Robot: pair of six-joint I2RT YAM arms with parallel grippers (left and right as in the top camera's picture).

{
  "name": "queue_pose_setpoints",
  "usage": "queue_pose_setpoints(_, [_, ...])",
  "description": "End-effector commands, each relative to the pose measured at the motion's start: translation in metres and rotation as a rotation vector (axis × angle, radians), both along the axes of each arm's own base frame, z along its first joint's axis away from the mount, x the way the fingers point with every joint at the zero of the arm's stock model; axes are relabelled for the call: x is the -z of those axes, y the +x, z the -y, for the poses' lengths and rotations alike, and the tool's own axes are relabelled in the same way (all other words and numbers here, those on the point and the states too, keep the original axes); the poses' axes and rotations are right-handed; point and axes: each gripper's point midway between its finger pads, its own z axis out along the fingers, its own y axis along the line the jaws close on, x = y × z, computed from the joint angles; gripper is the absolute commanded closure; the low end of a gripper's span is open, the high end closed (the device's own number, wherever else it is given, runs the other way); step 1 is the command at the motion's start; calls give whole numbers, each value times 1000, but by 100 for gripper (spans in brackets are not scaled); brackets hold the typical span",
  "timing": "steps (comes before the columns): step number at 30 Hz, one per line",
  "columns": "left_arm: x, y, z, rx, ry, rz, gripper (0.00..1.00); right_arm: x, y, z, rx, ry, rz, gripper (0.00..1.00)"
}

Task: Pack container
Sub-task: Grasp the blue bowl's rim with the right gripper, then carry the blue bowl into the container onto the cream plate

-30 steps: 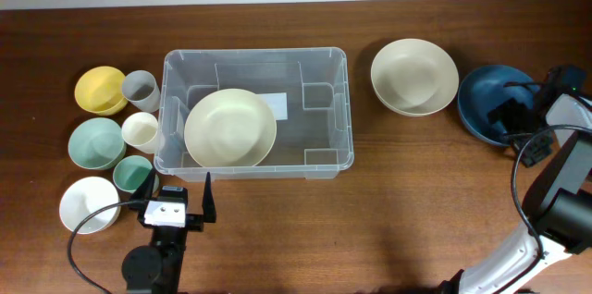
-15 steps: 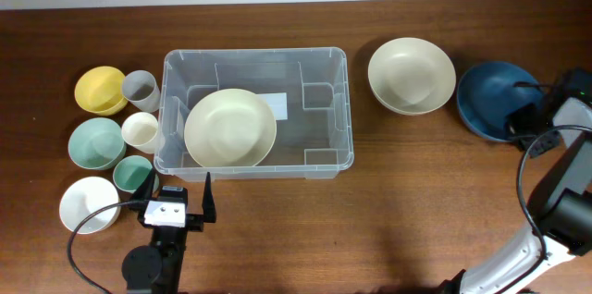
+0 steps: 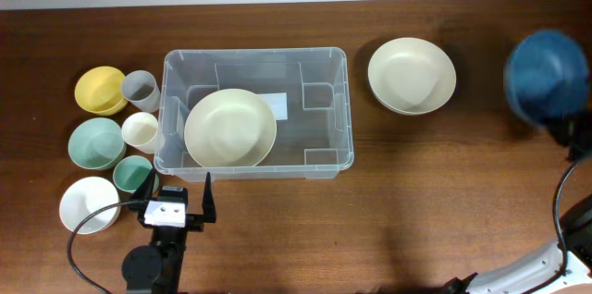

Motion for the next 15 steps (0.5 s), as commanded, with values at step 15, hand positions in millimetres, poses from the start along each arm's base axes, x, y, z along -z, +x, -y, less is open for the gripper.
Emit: queue_pose_setpoints(15, [1, 0, -2, -8, 13, -1, 0, -185, 45, -436, -848, -492, 372, 95])
